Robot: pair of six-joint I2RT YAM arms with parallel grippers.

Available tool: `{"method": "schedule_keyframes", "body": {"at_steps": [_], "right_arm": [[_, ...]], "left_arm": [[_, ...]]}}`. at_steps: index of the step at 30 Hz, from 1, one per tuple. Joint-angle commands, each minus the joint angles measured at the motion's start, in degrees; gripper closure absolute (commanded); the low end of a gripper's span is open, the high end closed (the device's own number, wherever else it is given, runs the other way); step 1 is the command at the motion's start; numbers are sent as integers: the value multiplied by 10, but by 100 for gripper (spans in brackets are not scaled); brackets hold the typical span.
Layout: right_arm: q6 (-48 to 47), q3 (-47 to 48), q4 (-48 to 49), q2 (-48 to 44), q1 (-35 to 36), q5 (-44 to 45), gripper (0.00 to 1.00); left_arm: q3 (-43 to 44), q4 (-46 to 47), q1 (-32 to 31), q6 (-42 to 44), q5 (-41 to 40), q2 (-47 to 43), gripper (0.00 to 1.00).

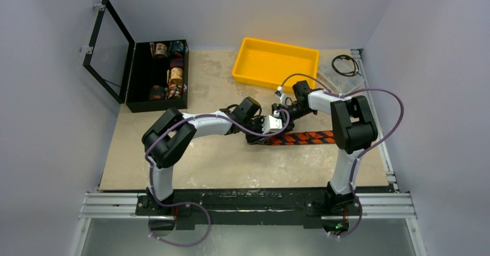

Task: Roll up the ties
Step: Roll the tie at the center of the board.

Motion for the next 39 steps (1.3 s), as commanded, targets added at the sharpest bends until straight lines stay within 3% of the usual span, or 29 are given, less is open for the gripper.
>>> {"method": "schedule_keyframes", "body": {"at_steps": [1, 7, 18, 21, 24, 26, 33, 39], "right_arm": [[35, 24, 36, 22, 12, -25, 51], [13, 27, 15, 42, 15, -24, 67], [-3, 14, -6, 40, 14, -120, 54], [-4, 14, -9, 40, 14, -121, 60], [-13, 14, -13, 44, 13, -98, 79], [-28, 13, -20, 46, 14, -62, 99], [-61, 9, -38, 76, 14, 87, 100], [-61, 25, -32, 92, 15, 177, 100]], "left_arm": [[-32, -79, -3, 27, -55, 37, 61], [-30, -78, -4, 25, -52, 38, 60], [-22, -80, -5, 16, -49, 44, 60], [-23, -80, -5, 18, -49, 43, 60], [-21, -79, -5, 16, -49, 44, 60], [-21, -78, -5, 14, -49, 44, 59], [-49, -9, 5, -22, 11, 14, 45], [-96, 136, 23, -88, 86, -23, 42]]}}
